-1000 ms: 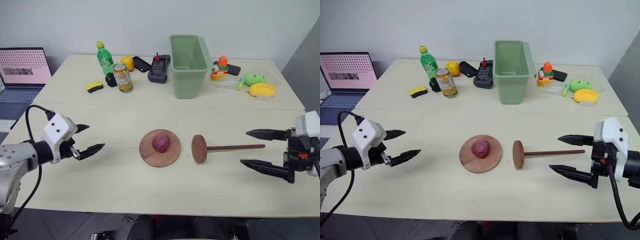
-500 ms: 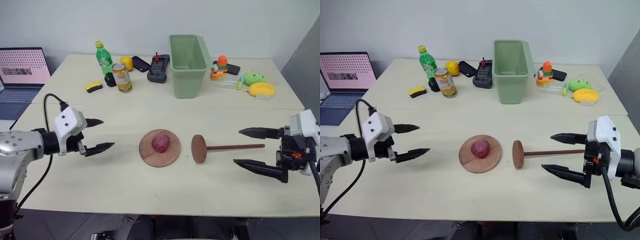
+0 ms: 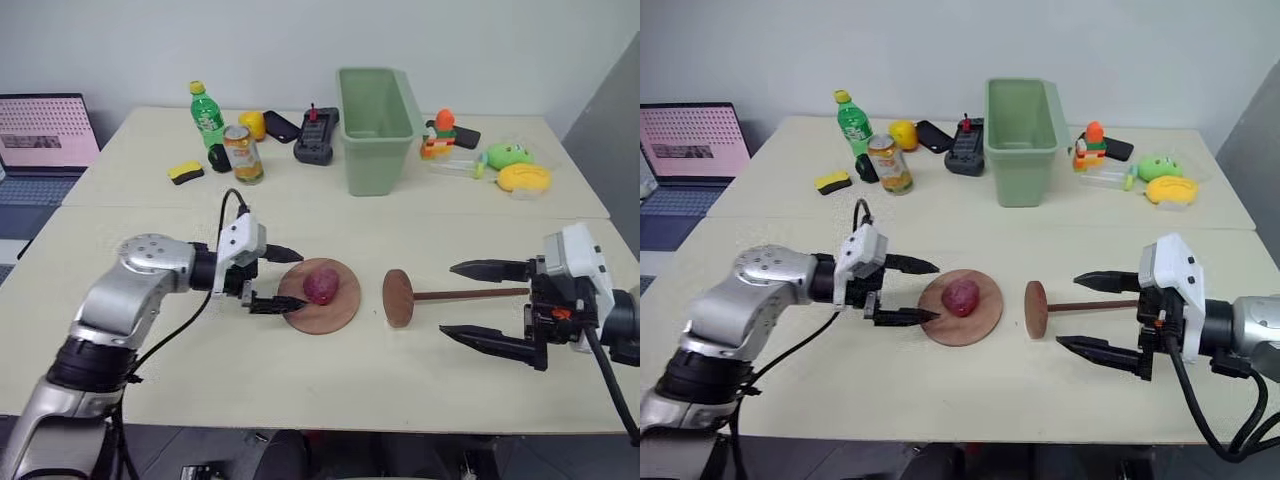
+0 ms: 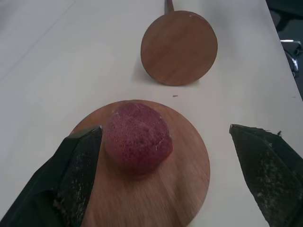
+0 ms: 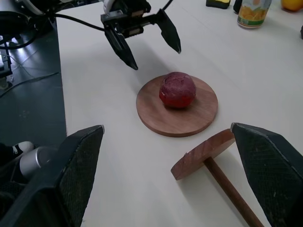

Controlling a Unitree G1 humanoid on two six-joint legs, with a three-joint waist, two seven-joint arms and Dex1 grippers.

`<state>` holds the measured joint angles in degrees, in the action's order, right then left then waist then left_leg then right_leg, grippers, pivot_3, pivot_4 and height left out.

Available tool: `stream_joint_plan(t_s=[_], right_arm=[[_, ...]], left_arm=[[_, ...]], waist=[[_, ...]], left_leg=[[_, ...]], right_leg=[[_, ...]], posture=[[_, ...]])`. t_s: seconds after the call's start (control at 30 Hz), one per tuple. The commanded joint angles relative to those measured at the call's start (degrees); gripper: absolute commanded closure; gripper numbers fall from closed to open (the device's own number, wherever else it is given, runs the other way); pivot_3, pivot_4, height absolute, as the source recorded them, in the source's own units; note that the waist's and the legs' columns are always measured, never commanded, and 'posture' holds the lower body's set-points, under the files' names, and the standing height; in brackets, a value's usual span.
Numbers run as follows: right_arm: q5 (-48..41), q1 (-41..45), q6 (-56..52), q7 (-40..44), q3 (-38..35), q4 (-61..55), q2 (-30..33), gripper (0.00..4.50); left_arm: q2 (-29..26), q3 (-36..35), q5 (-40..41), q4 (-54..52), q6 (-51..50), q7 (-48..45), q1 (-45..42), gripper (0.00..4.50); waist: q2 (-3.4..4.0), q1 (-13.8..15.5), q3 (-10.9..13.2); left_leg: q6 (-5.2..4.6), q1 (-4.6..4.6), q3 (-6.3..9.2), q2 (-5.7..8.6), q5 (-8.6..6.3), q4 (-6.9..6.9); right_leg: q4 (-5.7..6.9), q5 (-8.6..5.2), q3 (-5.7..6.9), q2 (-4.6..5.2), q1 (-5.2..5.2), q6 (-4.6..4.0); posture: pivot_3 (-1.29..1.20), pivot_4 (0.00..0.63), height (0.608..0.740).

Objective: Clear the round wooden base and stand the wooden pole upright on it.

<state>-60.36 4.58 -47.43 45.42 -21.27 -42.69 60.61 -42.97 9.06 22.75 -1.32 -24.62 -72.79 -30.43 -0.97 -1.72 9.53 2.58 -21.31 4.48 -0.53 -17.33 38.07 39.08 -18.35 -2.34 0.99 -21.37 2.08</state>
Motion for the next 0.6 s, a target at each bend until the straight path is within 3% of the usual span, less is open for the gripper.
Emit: stream_joint_plan(t_s=[0.03,0.6], right_arm=[[-1.13,3.91,-0.61,-2.4,3.56,-2.27,0.1,0.0],[-1.09,9.23,-0.49,-4.4,9.42,-3.0,-0.82,0.0]], left_arm=[[2.87,2.9,-4.91,4.72,4.78,1.03,-2.88,0.04],[11.16,5.18,-12.54,16.63,13.16,2.48,-6.52,0.04]], waist=[[0.0,0.08,0.0],[0.0,0.19,0.0]], left_leg=[[0.0,0.0,0.02,0.0,0.0,0.02],[0.0,-0.39,0.26,0.06,0.0,0.21]], right_leg=[[0.0,0.0,0.02,0.0,0.02,0.0],[-0.01,0.01,0.09,0.06,-0.19,0.0]], posture=[[0.0,0.15,0.74],[0.0,0.15,0.74]])
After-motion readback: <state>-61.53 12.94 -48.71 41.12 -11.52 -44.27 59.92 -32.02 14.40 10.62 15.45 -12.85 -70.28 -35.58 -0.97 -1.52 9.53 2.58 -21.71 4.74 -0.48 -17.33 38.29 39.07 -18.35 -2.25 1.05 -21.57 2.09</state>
